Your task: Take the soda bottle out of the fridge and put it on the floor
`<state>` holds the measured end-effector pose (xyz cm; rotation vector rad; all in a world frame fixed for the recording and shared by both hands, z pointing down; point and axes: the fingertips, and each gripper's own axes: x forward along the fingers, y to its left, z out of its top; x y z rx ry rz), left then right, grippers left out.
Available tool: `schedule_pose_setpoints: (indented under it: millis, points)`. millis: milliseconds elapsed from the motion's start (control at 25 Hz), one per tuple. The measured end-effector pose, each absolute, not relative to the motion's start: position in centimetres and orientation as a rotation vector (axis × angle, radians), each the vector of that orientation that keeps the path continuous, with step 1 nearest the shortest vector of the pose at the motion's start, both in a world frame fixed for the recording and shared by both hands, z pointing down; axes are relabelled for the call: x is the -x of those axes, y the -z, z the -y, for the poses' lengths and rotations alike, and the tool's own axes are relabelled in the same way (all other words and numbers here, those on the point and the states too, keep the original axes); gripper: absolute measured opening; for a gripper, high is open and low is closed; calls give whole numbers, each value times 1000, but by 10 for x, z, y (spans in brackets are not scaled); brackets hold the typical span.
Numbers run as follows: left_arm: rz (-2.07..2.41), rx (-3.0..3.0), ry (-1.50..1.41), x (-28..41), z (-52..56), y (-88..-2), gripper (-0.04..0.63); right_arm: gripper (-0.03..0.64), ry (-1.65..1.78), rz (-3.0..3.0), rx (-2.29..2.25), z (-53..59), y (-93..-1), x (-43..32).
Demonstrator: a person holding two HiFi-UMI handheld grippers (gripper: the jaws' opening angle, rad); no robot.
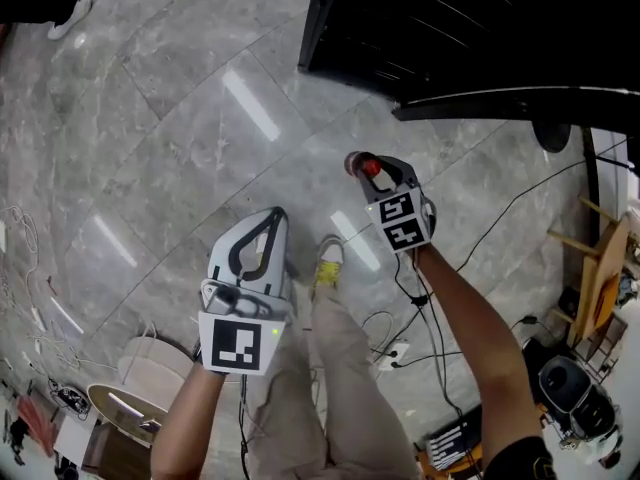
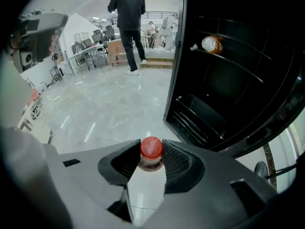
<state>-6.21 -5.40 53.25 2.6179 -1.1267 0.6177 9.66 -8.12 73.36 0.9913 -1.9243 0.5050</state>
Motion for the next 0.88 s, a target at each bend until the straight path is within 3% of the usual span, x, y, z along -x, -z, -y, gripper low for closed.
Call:
schedule_pose_setpoints:
  millis: [440, 880]
  points:
    - [1039, -2563, -594, 66, 72, -631, 17, 130, -605, 1785, -999, 63, -890, -97]
    - [971, -2531, -631, 82, 69, -696, 17, 130, -598, 1728, -946, 60, -973, -83]
